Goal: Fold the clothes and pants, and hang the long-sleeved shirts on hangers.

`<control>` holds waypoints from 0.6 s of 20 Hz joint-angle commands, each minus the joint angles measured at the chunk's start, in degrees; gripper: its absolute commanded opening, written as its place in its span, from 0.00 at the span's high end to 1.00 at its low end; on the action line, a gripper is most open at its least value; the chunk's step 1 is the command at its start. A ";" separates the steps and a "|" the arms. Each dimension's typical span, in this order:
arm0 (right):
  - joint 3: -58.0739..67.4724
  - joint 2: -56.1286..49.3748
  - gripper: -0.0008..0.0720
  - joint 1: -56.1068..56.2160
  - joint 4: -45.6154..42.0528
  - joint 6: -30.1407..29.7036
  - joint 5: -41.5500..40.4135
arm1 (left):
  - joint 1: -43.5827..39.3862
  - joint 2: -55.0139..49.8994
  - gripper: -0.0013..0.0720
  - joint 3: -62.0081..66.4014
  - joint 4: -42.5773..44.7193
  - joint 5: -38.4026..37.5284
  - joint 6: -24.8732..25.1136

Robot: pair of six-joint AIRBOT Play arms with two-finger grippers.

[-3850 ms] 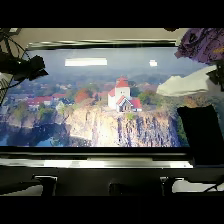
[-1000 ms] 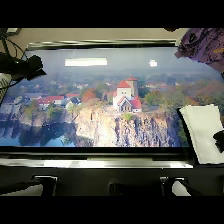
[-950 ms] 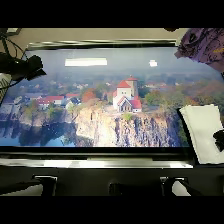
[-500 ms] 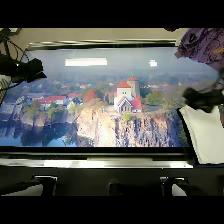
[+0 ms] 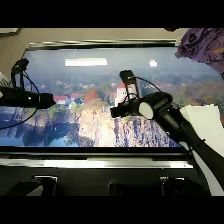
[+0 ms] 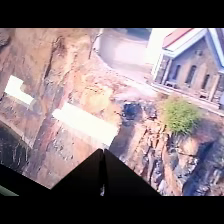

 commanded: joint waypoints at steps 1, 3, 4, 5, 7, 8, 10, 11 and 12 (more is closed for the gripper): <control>0.07 -0.50 0.95 4.70 -1.51 1.27 -2.01 | -0.74 3.74 0.95 -5.55 1.88 1.60 0.83; 0.07 -0.50 0.95 4.70 -1.90 1.25 -1.90 | -0.68 3.54 0.95 -5.55 1.97 1.64 0.81; 0.07 -0.50 0.95 4.70 -1.86 1.27 -1.92 | -0.68 3.43 0.95 -5.55 1.99 1.64 0.81; 0.07 -0.50 0.95 4.70 -1.86 1.27 -1.92 | -0.68 3.34 0.95 -5.55 1.99 1.64 0.81; 0.07 -0.50 0.95 4.70 -1.88 1.25 -1.92 | -0.68 3.34 0.95 -5.55 1.99 1.64 0.81; 0.07 -0.50 0.95 4.70 -1.86 1.27 -1.92 | -0.68 3.34 0.95 -5.55 1.99 1.64 0.81; 0.07 -0.50 0.95 4.70 -1.86 1.27 -1.92 | -0.68 3.34 0.95 -5.55 1.99 1.64 0.81; 0.07 -0.50 0.95 4.70 -1.88 1.27 -1.92 | -0.68 3.34 0.95 -5.55 1.99 1.64 0.81; 0.07 -0.50 0.95 4.70 -1.88 1.27 -1.92 | -0.68 3.34 0.95 -5.55 1.99 1.64 0.81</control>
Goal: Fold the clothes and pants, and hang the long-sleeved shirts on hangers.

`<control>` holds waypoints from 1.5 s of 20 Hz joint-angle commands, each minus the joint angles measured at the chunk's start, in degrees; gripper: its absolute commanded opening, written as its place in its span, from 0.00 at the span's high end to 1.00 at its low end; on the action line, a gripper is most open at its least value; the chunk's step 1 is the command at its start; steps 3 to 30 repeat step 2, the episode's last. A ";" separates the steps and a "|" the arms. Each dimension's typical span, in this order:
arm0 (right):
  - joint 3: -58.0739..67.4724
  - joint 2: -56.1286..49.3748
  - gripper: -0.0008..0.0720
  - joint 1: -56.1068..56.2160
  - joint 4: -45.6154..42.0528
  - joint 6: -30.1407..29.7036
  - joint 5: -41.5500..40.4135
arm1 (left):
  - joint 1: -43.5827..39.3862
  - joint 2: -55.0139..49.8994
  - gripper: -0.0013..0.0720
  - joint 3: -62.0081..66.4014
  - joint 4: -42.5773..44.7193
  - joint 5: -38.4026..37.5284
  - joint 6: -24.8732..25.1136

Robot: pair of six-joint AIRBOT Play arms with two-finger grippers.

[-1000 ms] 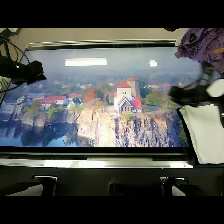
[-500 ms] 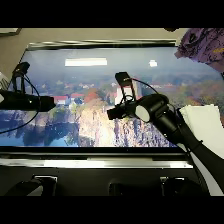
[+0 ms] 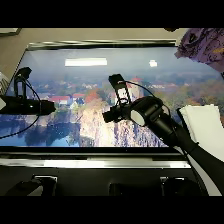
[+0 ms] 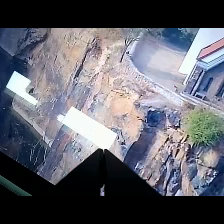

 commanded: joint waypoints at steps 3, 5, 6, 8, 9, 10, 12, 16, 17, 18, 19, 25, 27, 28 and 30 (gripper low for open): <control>0.04 -0.04 0.95 0.09 -0.02 0.00 0.00 | -0.02 0.09 0.95 -0.09 0.09 0.04 0.00; 0.04 -0.04 0.95 0.09 -0.02 0.00 0.00 | -0.02 0.09 0.95 -0.09 0.09 0.04 0.00; 0.04 -0.04 0.95 0.09 -0.02 0.00 0.00 | -0.02 0.09 0.95 -0.09 0.09 0.04 0.00; 0.04 -0.04 0.95 0.09 -0.02 0.00 0.00 | -0.02 0.09 0.95 -0.09 0.09 0.04 0.00; 0.04 -0.04 0.95 0.09 -0.02 0.00 0.00 | -0.02 0.09 0.95 -0.09 0.09 0.04 0.00; 0.04 -0.04 0.95 0.09 -0.02 0.00 0.00 | -0.02 0.09 0.95 -0.09 0.09 0.04 0.00; 0.04 -0.04 0.95 0.09 -0.02 0.00 0.00 | -0.02 0.09 0.95 -0.09 0.09 0.04 0.00; 0.04 -0.04 0.95 0.09 -0.02 0.00 0.00 | -0.02 0.09 0.95 -0.09 0.09 0.04 0.00; 0.04 -0.04 0.95 0.09 -0.02 0.00 0.00 | -0.02 0.09 0.95 -0.09 0.09 0.04 0.00; 0.04 -0.04 0.95 0.09 -0.02 0.00 0.00 | -0.02 0.09 0.95 -0.09 0.09 0.04 0.00; 0.04 -0.04 0.95 0.09 -0.02 0.00 0.00 | -0.02 0.09 0.95 -0.09 0.09 0.04 0.00; 0.04 -0.04 0.95 0.09 -0.02 0.00 0.00 | -0.02 0.09 0.95 -0.09 0.09 0.04 0.00; 0.04 -0.04 0.95 0.09 -0.02 0.00 0.00 | -0.02 0.09 0.95 -0.09 0.09 0.04 0.00; 0.04 -0.04 0.95 0.09 -0.02 0.00 0.00 | -0.02 0.09 0.95 -0.09 0.09 0.04 0.00; 0.04 -0.04 0.95 0.09 -0.02 0.00 0.00 | -0.02 0.09 0.95 -0.09 0.09 0.04 0.00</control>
